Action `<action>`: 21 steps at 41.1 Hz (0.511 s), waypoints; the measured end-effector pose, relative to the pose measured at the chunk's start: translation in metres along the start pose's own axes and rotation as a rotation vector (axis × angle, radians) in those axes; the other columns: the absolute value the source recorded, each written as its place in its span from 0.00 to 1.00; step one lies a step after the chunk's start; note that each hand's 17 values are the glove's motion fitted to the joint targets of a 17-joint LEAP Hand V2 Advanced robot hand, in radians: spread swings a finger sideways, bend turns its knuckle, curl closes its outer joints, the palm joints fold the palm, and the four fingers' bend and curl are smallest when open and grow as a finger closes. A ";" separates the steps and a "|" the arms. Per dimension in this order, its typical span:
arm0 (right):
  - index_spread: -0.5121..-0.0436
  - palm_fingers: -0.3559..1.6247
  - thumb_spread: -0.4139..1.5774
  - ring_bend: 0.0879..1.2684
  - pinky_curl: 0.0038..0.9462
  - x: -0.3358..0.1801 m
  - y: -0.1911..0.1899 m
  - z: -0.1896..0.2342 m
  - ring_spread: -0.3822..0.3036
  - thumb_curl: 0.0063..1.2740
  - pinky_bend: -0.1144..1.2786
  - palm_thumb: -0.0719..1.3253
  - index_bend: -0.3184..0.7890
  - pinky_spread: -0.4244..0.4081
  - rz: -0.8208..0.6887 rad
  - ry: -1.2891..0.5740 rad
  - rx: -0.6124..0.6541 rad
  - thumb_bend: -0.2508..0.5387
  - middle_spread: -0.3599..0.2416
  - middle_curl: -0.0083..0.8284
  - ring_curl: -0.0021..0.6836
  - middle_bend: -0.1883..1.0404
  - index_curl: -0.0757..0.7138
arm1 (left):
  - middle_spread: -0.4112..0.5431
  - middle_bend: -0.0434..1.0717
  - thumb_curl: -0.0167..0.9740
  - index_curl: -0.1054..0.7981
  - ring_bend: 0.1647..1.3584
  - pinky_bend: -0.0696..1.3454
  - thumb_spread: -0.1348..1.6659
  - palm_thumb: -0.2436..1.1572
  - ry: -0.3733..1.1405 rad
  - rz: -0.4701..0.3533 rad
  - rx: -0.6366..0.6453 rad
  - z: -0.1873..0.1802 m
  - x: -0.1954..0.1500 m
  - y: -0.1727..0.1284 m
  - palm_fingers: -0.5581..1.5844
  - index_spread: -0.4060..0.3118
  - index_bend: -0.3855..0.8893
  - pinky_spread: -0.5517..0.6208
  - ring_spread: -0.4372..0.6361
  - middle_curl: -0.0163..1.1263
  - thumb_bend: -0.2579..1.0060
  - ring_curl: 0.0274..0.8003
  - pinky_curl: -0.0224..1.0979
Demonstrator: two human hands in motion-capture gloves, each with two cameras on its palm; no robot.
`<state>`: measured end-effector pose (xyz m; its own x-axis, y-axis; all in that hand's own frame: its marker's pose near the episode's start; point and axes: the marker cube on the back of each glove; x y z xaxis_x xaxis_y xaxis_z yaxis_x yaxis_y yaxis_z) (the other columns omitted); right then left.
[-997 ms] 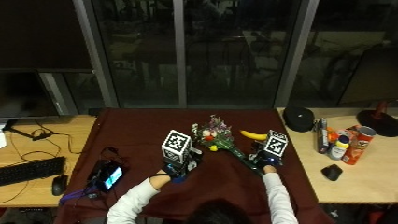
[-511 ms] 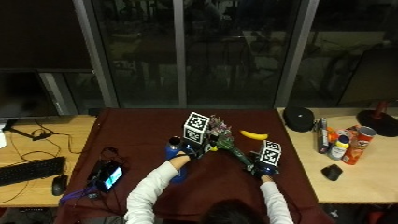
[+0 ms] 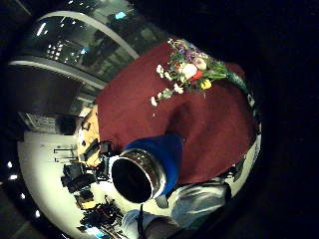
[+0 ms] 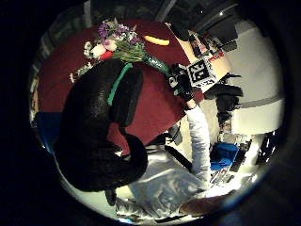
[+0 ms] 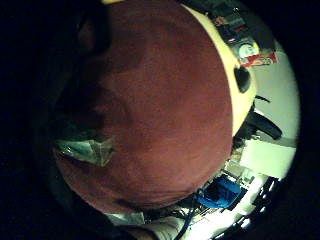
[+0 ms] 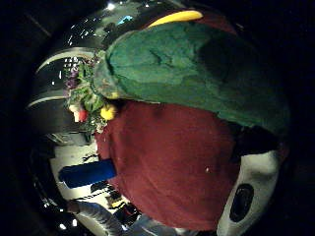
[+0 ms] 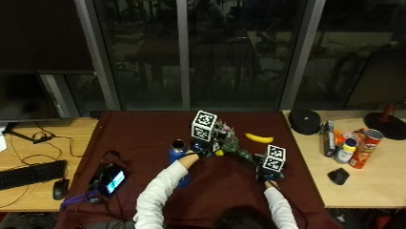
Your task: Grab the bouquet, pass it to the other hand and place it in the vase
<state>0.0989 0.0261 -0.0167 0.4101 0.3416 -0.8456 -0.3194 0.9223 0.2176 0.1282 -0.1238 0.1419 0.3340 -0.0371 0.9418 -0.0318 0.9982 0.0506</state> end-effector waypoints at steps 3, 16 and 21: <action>0.59 0.87 0.81 0.43 0.34 0.000 0.000 -0.004 0.30 0.31 0.48 0.74 0.52 0.36 -0.002 0.059 0.035 0.48 0.33 0.56 0.54 0.48 0.47 | 0.60 0.20 0.28 0.46 0.29 0.34 0.75 0.34 0.006 -0.006 -0.009 0.002 0.001 -0.004 0.41 0.53 0.42 0.74 0.71 0.29 0.19 0.31 0.32; 0.61 0.96 0.72 0.67 0.45 -0.014 -0.003 0.002 0.28 0.30 0.53 0.70 0.70 0.24 -0.033 -0.300 0.188 0.31 0.30 0.72 0.75 0.74 0.65 | 0.60 0.20 0.28 0.46 0.29 0.33 0.75 0.34 0.026 -0.035 -0.017 0.001 0.001 -0.013 0.41 0.53 0.42 0.74 0.71 0.30 0.19 0.32 0.32; 0.63 0.93 0.69 0.71 0.48 -0.002 0.009 0.005 0.28 0.33 0.56 0.73 0.72 0.23 0.173 -0.421 0.004 0.32 0.30 0.74 0.78 0.79 0.69 | 0.60 0.20 0.28 0.46 0.29 0.33 0.75 0.34 0.078 -0.100 0.017 -0.007 -0.005 -0.016 0.41 0.53 0.41 0.75 0.71 0.30 0.19 0.32 0.32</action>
<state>0.0993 0.0345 -0.0110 0.6632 0.5335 -0.5250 -0.4109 0.8457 0.3405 0.1333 -0.1397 0.1343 0.4084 -0.1320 0.9032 -0.0100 0.9888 0.1490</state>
